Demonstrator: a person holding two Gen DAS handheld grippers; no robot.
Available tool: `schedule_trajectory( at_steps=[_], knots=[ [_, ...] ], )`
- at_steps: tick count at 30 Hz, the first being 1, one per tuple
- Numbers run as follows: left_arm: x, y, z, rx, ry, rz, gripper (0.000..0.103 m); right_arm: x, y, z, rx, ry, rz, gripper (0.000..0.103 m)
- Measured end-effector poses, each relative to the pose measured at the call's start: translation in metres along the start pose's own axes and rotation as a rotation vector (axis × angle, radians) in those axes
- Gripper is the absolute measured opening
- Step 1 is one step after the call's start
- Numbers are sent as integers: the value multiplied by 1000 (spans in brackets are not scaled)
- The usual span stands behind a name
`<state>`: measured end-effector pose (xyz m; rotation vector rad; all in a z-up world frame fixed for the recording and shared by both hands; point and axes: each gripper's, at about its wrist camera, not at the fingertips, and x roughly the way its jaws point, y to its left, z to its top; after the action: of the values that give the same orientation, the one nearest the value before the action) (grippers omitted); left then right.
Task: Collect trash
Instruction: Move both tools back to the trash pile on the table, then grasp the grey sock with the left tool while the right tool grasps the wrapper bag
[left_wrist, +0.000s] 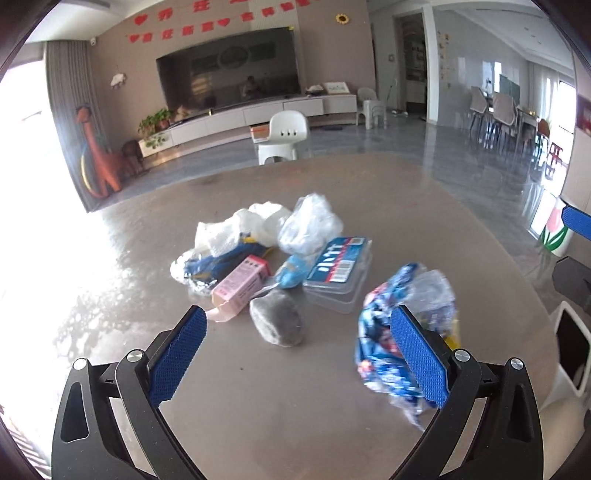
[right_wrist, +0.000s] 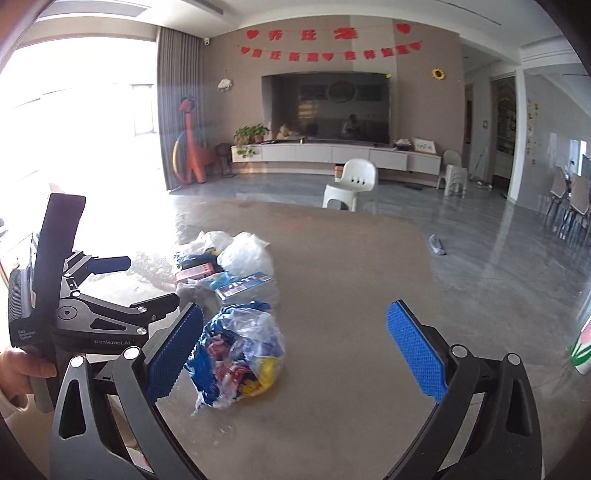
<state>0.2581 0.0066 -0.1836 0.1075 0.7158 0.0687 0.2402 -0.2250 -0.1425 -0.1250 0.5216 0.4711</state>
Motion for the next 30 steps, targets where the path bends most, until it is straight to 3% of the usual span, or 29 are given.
schedule_trajectory(
  at_steps=[11,18,21,25,27,30],
  knots=[
    [62,14,-20,-14,106,-13,98,62,22,-14,-12,88,39,99],
    [91,27,-32,-58,200,3,96,80,22,-20,-13,121,57,99],
    [93,34,-31,-97,212,-50,76,85,22,-23,-13,133,63,99],
    [88,37,-28,-99,188,-63,39,93,24,-23,-12,145,74,99],
    [81,36,-28,-101,176,-70,33,96,25,-23,-14,151,81,99],
    [67,39,-28,-121,153,-76,32,108,29,-23,-18,182,78,99]
  ],
)
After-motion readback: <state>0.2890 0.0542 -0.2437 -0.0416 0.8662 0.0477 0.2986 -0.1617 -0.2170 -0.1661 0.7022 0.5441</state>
